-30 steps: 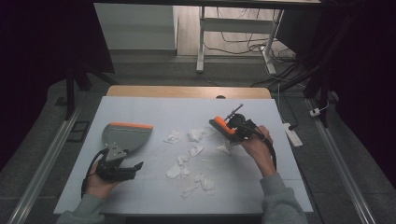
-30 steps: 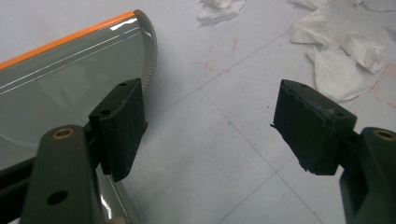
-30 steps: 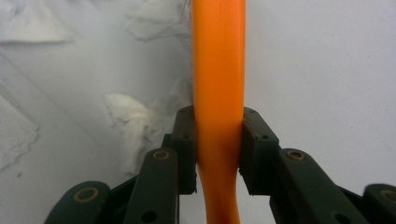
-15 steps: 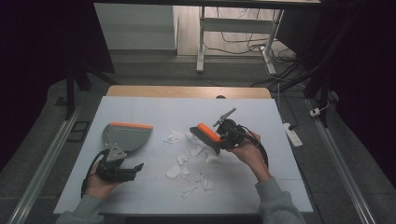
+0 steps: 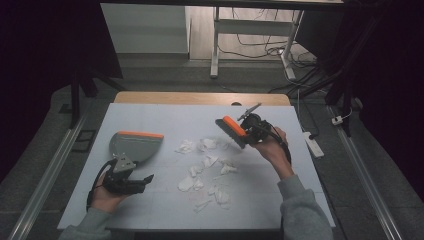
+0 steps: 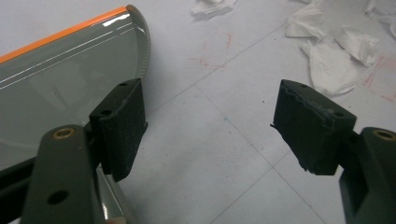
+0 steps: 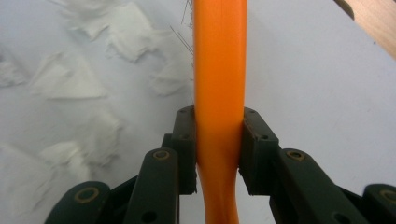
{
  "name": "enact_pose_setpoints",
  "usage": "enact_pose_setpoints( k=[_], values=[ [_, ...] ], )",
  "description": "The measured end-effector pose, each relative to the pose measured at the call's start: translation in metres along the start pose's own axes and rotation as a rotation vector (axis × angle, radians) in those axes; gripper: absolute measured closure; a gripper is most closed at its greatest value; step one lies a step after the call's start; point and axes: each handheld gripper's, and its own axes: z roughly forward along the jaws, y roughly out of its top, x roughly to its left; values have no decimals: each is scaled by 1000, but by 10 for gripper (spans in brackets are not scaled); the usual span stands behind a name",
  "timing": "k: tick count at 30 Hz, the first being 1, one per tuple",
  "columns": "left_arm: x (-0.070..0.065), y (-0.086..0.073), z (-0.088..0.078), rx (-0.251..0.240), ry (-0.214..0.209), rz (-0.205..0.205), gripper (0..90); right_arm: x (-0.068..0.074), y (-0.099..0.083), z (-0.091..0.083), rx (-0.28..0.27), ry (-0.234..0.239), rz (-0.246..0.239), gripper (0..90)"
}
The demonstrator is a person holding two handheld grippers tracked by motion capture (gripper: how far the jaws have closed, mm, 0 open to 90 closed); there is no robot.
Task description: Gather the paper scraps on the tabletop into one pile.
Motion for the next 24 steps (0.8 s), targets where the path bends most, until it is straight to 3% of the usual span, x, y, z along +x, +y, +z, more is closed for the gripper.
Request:
enact_pose_setpoints(
  k=[3,7,13,21,24],
  values=[
    [0,0,1,2,-10,-1,264,-7,16,10,44,8,-21,704],
    [0,0,2,4,-19,4,263,-11,33,27,145,-12,-79,705],
    [0,0,3,13,-22,6,263,-16,45,44,189,3,-109,705],
    [0,0,3,19,-25,9,261,6,49,44,224,35,-230,707],
    [-1,0,3,17,-26,6,260,17,46,38,219,73,-282,707]
  ],
)
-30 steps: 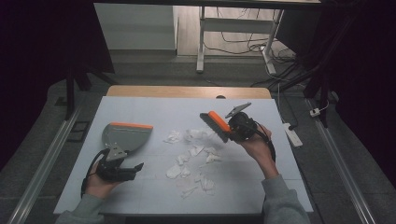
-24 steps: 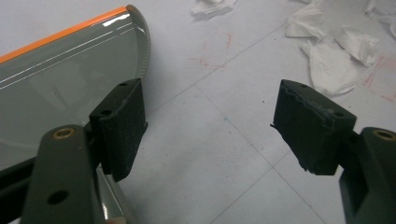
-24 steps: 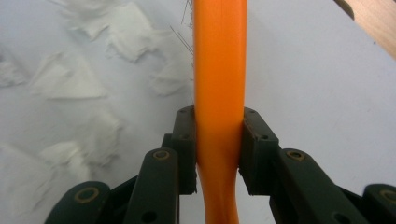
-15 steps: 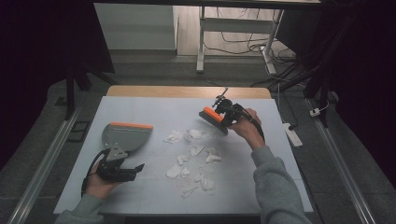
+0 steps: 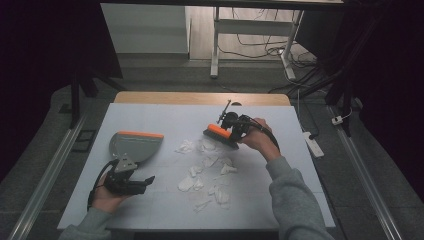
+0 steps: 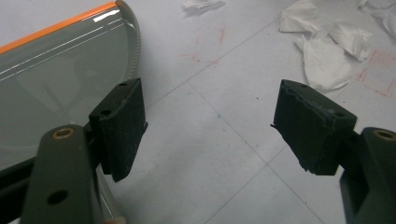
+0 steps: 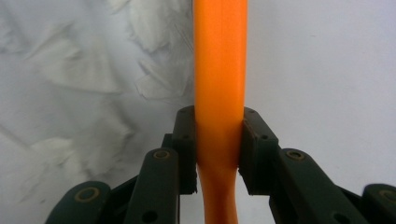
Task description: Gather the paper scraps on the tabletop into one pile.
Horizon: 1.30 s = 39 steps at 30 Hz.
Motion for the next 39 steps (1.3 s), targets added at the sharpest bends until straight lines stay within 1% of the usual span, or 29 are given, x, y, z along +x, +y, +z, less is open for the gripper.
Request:
enact_pose_setpoints(
  k=[2,3,6,7,8,9,11,13,14,17,19,21,25,30,31,32,33,35,36,37,39],
  values=[
    [0,0,0,-1,0,0,260,9,-3,-2,7,-8,-33,707],
    [0,0,0,-1,-1,0,260,14,-6,-3,-2,-7,-43,707],
    [0,0,0,1,-3,2,260,25,-14,-8,-25,51,-73,707],
    [0,0,0,1,-4,2,260,28,-16,-11,-33,62,-75,706],
    [-1,0,0,2,-4,3,260,29,-19,-14,-44,80,-69,706],
    [-1,0,0,3,-4,4,260,30,-21,-18,-69,89,-57,706],
    [-1,0,1,4,-4,4,260,28,-24,-28,-135,72,-31,706],
    [-1,1,0,4,-4,6,260,23,-24,-36,-196,53,-3,705],
    [-1,1,0,2,-4,4,260,21,-23,-38,-214,47,12,705],
    [0,0,-1,-3,-3,1,261,16,-16,-39,-223,8,30,705],
    [0,0,-1,-4,-2,0,261,13,-8,-37,-228,1,32,705],
    [0,0,-1,-5,-2,-1,261,12,2,-33,-231,-18,17,705],
    [0,0,0,-4,-5,1,261,13,23,-23,-207,-71,-31,705],
    [-1,0,1,-4,-11,1,261,13,47,-8,-168,-60,-77,705],
    [-1,0,1,-4,-11,0,261,14,51,-5,-156,-57,-79,705],
    [-1,0,1,-3,-13,0,261,15,54,-2,-148,-63,-89,705],
    [-1,0,2,-2,-15,0,261,16,58,0,-137,-70,-99,705],
    [-3,0,3,3,-18,8,261,18,62,4,-123,-109,-107,706],
    [-3,0,4,5,-21,10,261,18,64,6,-111,-125,-125,706],
    [-4,0,4,6,-22,13,260,18,65,8,-97,-125,-140,705],
    [-4,0,4,6,-23,15,260,18,66,12,-78,-128,-147,706]
  ],
)
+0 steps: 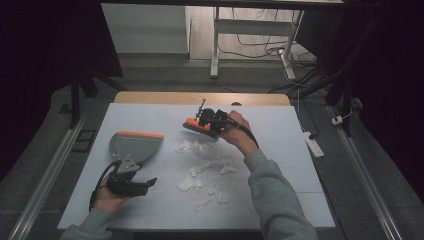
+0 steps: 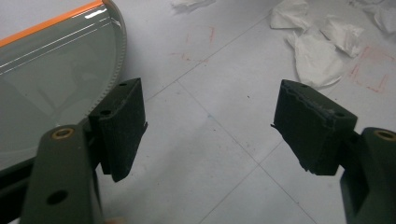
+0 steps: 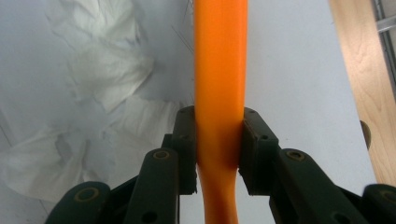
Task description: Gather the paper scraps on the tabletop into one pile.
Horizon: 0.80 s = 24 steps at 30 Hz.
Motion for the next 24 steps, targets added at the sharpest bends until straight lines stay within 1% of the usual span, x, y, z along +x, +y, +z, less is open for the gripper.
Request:
enact_pose_setpoints(
  k=[1,3,4,5,7,9,10,11,12,13,14,15,17,18,19,20,21,22,23,24],
  values=[
    [0,0,0,-1,0,0,260,1,0,2,12,3,-7,706],
    [1,0,0,-1,0,-2,260,3,1,4,26,34,-21,706],
    [1,-1,0,0,1,-4,260,5,2,4,22,44,-30,706],
    [1,-1,0,0,0,-5,260,8,3,4,22,40,-46,707],
    [1,-1,1,2,-1,-5,260,16,5,4,36,49,-72,707],
    [1,-2,1,3,-1,-3,260,23,5,2,52,37,-111,708],
    [0,-2,1,2,-1,-3,260,27,4,-1,64,51,-98,708],
    [0,-2,1,2,-1,-3,260,29,3,-3,59,61,-110,707],
    [0,-2,1,2,-1,-3,260,33,0,-6,47,69,-113,708],
    [0,-2,1,2,-1,-2,260,34,-1,-8,34,83,-142,707],
    [0,-1,1,4,0,0,260,38,-4,-10,34,93,-147,707],
    [0,-1,1,5,1,0,260,42,-8,-12,28,103,-144,707],
    [0,-1,1,7,2,1,260,47,-15,-17,16,126,-155,707],
    [0,-1,1,8,2,1,260,49,-18,-19,1,138,-153,707],
    [0,-1,1,7,3,0,260,51,-21,-21,-6,151,-149,707],
    [0,-1,2,8,4,0,260,52,-24,-23,-8,160,-155,707],
    [0,-1,2,9,5,0,260,55,-27,-26,-13,166,-132,707],
    [0,-1,1,9,6,0,261,55,-29,-28,-23,174,-129,707],
    [0,-1,2,9,6,-1,261,54,-31,-29,-47,184,-130,706],
    [0,-1,1,12,6,0,261,53,-33,-32,-66,183,-110,706]
  ],
)
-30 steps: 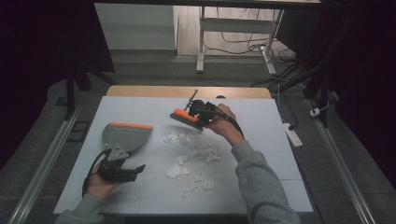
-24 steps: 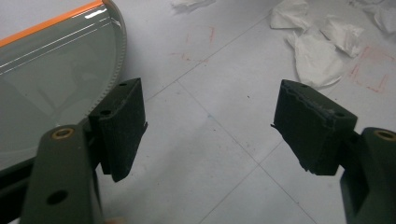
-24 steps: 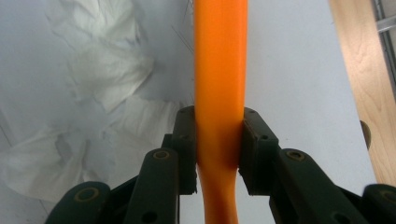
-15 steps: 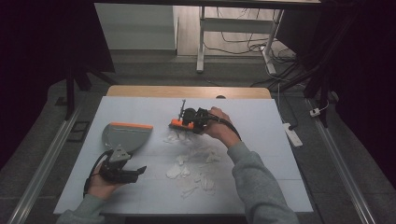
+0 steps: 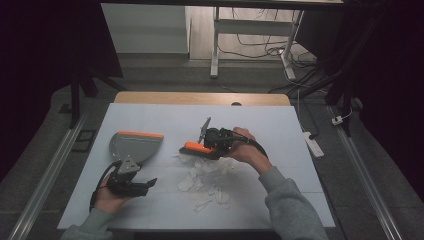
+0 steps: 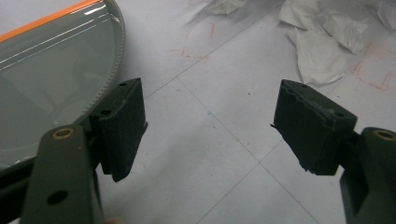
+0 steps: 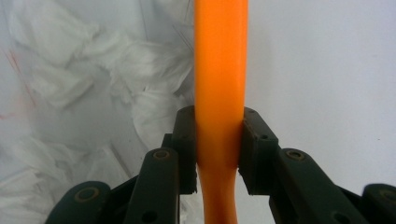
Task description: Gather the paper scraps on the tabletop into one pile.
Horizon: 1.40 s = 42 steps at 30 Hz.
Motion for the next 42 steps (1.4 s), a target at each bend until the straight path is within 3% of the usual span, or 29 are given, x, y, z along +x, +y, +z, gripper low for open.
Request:
enact_pose_setpoints(
  k=[8,13,21,27,32,35,37,39,42],
  values=[
    [1,-1,0,-4,4,-10,262,-14,-14,-19,-168,-59,159,705],
    [2,-1,-1,-4,6,-12,262,-21,-21,-25,-250,-31,260,706],
    [2,-1,0,-2,8,-13,262,-21,-6,-25,-308,-24,364,705],
    [3,-2,-1,-3,9,-13,263,-12,20,-8,-332,56,430,705],
    [3,-2,-1,-5,8,-16,262,-10,41,9,-403,153,536,705],
    [3,-2,-1,-3,5,-15,263,-10,52,20,-421,167,561,706],
    [3,-2,0,-1,5,-14,263,-13,57,30,-434,201,598,705],
    [3,-2,0,-2,4,-13,263,-15,59,40,-412,209,621,705],
    [3,-2,0,-5,3,-15,263,-13,54,49,-349,181,616,706]
  ],
)
